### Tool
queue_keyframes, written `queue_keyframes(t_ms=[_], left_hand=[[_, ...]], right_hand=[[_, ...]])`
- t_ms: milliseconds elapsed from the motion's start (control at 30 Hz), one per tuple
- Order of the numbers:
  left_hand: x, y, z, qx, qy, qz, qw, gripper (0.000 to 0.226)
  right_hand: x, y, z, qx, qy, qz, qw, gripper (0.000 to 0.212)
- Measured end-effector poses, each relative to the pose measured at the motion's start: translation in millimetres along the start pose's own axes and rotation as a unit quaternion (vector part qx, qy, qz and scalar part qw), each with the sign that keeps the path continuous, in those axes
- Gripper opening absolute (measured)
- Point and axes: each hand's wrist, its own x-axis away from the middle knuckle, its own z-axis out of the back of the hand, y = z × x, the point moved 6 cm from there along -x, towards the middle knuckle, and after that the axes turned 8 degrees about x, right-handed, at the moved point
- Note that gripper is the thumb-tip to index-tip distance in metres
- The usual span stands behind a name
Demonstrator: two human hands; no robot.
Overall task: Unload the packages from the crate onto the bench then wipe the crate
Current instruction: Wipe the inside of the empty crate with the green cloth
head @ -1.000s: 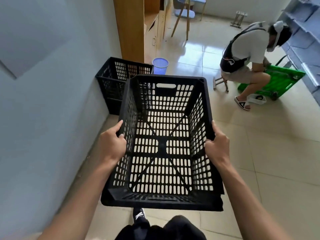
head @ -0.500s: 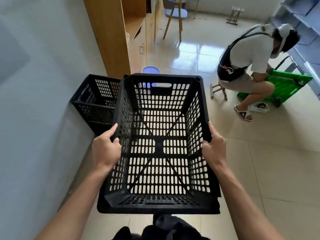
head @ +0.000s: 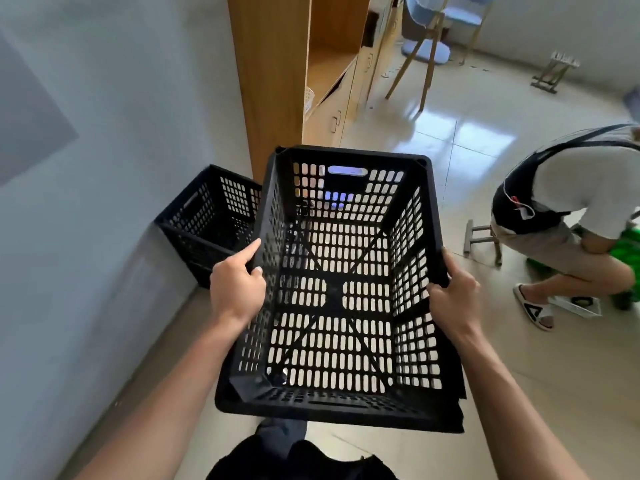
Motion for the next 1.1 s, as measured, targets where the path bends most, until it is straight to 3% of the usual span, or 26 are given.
queue_keyframes(t_ms=[333, 633, 767, 867, 1100], left_hand=[[-132, -1, -22, -0.007, 0.040, 0.021, 0.999, 0.056], [-212, -12, -59, -0.039, 0.126, 0.092, 0.987, 0.055], [-221, -11, -67, -0.054, 0.200, 0.161, 0.965, 0.055], [-215, -16, -70, -0.062, 0.262, 0.204, 0.941, 0.054], [-178, -40, -76, -0.013, 0.369, 0.277, 0.887, 0.050]], right_hand=[[-155, -42, -48, 0.034, -0.014, -0.004, 0.999, 0.080], [-312, -57, -111, 0.041, -0.123, 0.048, 0.990, 0.065], [-375, -81, -149, 0.034, -0.197, 0.117, 0.973, 0.071], [-416, -104, -185, 0.057, -0.237, 0.186, 0.952, 0.060], [-442, -169, -265, 0.082, -0.338, 0.300, 0.888, 0.073]])
